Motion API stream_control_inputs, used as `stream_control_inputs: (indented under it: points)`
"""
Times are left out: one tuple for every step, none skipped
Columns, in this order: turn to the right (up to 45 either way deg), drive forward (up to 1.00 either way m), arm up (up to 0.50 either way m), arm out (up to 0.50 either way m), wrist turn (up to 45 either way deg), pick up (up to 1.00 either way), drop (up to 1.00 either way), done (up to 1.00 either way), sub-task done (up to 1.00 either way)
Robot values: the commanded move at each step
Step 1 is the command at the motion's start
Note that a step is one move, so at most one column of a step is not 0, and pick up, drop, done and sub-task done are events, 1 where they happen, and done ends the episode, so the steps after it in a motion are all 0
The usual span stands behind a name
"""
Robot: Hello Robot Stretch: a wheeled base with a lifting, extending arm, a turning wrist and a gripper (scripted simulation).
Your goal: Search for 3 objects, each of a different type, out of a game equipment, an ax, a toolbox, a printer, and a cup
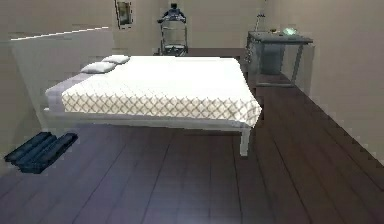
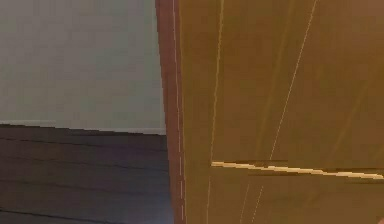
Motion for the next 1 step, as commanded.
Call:
stream_control_inputs:
  points:
    - [0.0,0.30,0.00,0.00,0.0,0.00,0.00,0.00,0.00]
